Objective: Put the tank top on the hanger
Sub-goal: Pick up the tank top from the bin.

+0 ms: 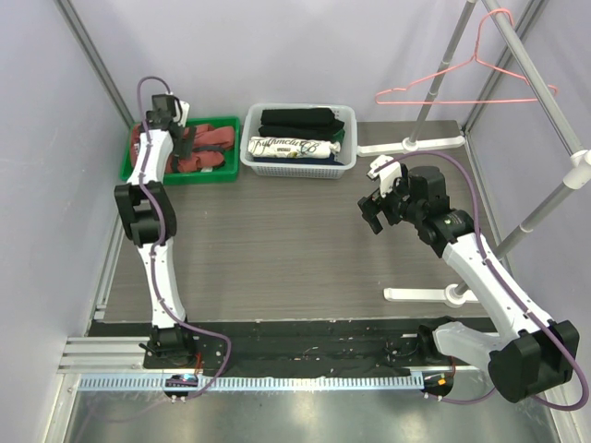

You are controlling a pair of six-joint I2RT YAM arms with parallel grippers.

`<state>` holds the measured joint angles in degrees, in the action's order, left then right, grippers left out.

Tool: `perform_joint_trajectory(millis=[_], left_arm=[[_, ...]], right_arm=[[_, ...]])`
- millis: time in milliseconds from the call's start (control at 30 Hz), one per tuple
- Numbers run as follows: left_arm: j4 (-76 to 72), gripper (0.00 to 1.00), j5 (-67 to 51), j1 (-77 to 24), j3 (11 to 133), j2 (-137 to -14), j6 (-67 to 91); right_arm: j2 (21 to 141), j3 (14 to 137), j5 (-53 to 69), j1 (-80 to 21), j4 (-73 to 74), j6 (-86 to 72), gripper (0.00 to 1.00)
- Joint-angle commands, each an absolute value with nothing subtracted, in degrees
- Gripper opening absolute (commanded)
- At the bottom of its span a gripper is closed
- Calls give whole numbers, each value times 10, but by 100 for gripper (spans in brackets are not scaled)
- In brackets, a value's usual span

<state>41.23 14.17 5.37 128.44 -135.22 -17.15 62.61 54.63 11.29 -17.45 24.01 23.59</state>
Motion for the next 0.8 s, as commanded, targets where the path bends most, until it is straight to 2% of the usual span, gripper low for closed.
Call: perform_joint_trajectory(millis=[0, 100, 133, 200, 233, 300, 333, 400, 433, 467, 767], left_arm=[[374, 99, 157, 56, 1317, -1375, -187], [370, 91, 163, 56, 1324, -1389, -191], [367, 82, 164, 56, 1324, -1391, -192], [360, 73, 164, 56, 1321, -1395, -192], [358, 64, 164, 56, 1320, -1396, -192], [358, 53, 163, 56, 1317, -1397, -191], [357, 39, 163, 56, 1317, -1396, -191], [353, 23, 161, 56, 1310, -1390, -188], [353, 7, 160, 56, 1309, -1388, -187], [352, 1, 159, 56, 1307, -1383, -185], [345, 0, 147, 56, 1302, -1320, -166]], right_arm=[[623, 547, 121, -171, 217, 235, 100], [627, 546, 119, -171, 217, 236, 100], [628, 547, 119, -173, 217, 236, 100], [629, 547, 118, -172, 216, 236, 100], [629, 547, 118, -171, 217, 236, 100], [633, 546, 118, -172, 217, 236, 100], [634, 546, 118, -172, 217, 236, 100], [635, 546, 119, -172, 215, 236, 100], [636, 546, 119, -171, 216, 236, 100], [635, 547, 120, -172, 215, 236, 100], [634, 547, 120, -172, 216, 236, 100]])
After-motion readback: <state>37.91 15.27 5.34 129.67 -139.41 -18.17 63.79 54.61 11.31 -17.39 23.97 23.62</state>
